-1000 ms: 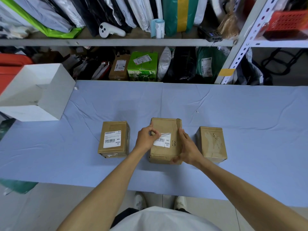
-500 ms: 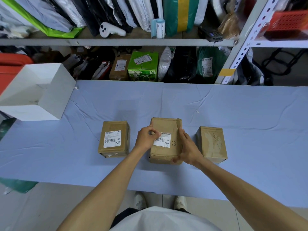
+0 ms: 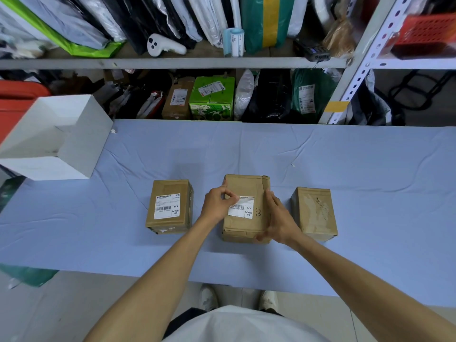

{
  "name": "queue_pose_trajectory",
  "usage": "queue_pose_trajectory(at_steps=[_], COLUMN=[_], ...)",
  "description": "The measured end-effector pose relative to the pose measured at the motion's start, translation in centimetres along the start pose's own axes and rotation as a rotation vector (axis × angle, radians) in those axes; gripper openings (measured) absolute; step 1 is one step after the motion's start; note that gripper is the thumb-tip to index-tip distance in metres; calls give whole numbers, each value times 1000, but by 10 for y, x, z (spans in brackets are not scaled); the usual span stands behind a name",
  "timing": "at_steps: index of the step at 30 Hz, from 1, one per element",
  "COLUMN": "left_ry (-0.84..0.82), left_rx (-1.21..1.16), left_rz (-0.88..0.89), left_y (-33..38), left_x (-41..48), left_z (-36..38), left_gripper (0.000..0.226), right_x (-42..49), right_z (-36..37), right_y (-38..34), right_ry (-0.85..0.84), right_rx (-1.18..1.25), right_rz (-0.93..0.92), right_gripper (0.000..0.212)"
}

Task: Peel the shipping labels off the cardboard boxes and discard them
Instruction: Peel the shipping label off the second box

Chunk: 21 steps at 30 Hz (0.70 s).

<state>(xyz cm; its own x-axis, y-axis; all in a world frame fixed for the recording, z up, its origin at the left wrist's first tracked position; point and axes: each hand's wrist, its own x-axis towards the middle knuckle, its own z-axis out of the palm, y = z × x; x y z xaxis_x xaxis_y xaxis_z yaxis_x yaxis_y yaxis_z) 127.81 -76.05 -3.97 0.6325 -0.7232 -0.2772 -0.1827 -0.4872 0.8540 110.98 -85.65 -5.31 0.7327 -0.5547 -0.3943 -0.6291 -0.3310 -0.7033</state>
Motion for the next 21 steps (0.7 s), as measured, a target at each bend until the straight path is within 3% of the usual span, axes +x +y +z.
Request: queue_pose_trajectory(at_steps=[21], left_ry=[-21], left_rx=[-28], left_rz=[-24], left_y=[3], left_x=[-2], left_z=[-2], left_gripper=[17], right_x=[5], right_z=[3], right_y=[3], right_ry=[-2], right_rx=[-18], right_rz=[-8], right_gripper=[150])
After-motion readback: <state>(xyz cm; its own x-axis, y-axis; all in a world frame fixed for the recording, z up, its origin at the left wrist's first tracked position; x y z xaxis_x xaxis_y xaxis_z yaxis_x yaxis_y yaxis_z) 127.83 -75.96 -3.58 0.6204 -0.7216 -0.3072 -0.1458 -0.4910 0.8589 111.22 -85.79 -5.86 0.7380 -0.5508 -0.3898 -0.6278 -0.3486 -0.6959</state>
